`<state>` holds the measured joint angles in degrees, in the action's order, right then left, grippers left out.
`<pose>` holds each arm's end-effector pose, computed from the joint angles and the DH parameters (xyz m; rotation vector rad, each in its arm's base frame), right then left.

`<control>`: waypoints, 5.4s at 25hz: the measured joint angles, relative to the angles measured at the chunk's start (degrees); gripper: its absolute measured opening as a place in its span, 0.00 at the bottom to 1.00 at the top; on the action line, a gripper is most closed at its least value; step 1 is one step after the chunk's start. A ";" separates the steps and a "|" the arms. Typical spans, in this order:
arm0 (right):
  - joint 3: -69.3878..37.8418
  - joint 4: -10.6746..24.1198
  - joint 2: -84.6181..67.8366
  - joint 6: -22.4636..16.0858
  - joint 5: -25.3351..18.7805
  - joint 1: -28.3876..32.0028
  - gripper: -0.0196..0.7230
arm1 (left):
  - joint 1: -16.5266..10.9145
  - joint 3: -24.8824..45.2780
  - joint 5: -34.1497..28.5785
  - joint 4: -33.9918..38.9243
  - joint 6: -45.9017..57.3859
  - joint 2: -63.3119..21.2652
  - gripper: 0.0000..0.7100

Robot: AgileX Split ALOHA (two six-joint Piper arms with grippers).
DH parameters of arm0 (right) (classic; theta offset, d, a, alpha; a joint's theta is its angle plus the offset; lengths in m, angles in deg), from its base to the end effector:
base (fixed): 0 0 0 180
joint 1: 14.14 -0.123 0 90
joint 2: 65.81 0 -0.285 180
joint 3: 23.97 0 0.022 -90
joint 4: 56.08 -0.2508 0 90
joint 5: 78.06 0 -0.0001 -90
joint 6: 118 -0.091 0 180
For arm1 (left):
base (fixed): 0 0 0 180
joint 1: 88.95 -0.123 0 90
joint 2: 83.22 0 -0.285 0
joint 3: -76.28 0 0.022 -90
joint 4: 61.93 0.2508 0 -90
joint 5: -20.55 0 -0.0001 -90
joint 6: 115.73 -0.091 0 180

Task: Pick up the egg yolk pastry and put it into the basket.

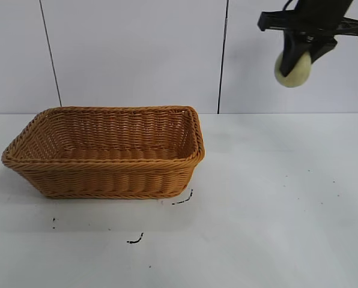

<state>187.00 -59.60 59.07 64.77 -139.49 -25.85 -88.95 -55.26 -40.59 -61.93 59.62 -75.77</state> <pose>0.4422 0.0967 0.2791 -0.3184 2.6957 0.1280 -0.0062 0.0000 0.2773 0.0829 2.0416 0.0507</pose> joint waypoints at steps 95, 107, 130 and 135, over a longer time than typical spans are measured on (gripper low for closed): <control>0.19 2.94 -13.05 -5.71 -8.14 9.54 0.79 | 0.00 0.00 0.00 0.00 0.00 0.00 0.98; -38.04 2.94 -54.22 -5.23 -8.20 9.54 0.79 | 0.00 0.00 0.00 0.00 0.00 0.00 0.98; -80.11 2.88 -113.40 -4.14 2.47 9.37 0.78 | 0.00 0.00 0.00 0.00 0.00 0.00 0.98; -80.11 2.88 -117.22 -4.14 2.53 9.37 0.78 | 0.00 0.00 0.00 0.00 0.00 0.00 0.98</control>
<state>106.89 -56.72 -58.16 60.63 -136.96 -16.48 -88.95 -55.26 -40.59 -61.93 59.62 -75.77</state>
